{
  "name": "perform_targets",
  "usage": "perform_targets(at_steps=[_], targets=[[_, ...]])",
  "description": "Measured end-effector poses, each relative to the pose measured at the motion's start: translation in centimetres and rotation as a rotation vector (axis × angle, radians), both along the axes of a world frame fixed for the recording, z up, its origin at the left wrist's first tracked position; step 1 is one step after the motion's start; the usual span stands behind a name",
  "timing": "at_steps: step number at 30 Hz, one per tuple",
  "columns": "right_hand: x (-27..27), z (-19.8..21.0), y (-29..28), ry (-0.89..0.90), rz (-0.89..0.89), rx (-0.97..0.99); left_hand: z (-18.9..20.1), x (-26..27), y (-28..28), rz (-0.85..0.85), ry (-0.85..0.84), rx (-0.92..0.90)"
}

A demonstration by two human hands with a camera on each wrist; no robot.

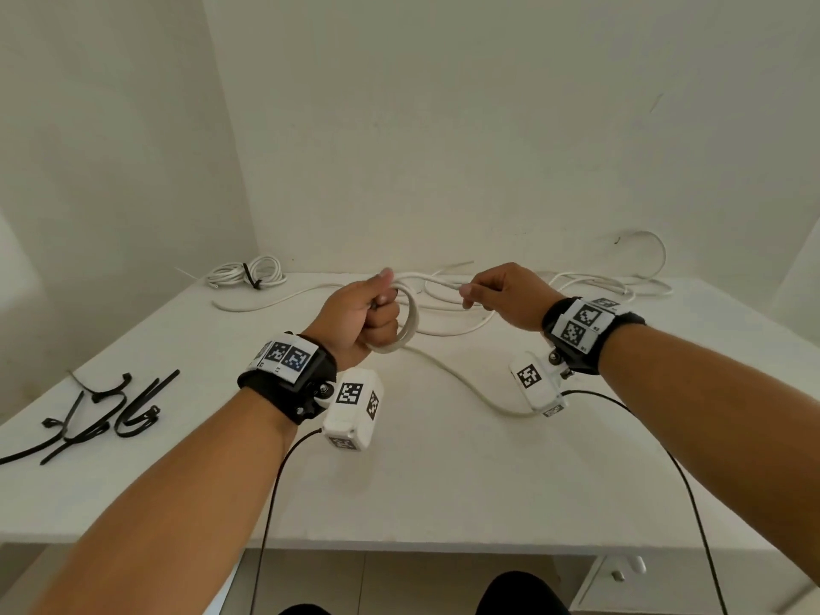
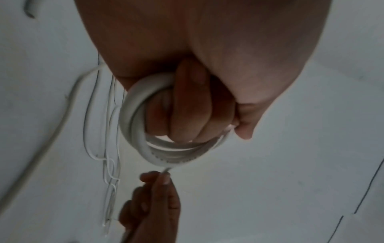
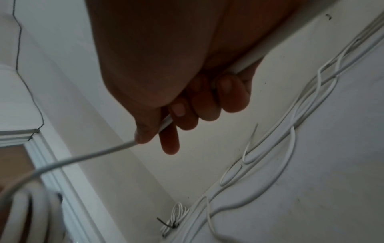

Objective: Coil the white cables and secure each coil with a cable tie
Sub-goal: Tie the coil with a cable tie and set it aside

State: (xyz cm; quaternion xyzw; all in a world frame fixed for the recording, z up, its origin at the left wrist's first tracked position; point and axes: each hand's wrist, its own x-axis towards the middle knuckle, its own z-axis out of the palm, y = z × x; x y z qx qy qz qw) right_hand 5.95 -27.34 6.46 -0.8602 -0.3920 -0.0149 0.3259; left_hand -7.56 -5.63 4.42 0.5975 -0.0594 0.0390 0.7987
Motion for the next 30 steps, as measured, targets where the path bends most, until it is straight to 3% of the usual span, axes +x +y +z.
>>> perform_targets(at_steps=[6, 19, 25, 30], targets=[[-2.0, -2.3, 1.1, 0.041, 0.008, -0.07, 0.6, 0.7, -1.0, 0.053, -0.055, -0.261], [-5.3, -3.3, 2.7, -0.051, 0.128, -0.189, 1.0, 3.0, -3.5, 0.178, -0.217, -0.392], [-6.2, -2.9, 3.1, -0.084, 0.154, -0.312, 0.4, 3.8, -4.6, 0.419, -0.189, 0.036], [-7.0, -2.0, 3.4, -0.3, 0.178, -0.442, -0.4, 3.6, -3.7, 0.473, -0.167, 0.559]])
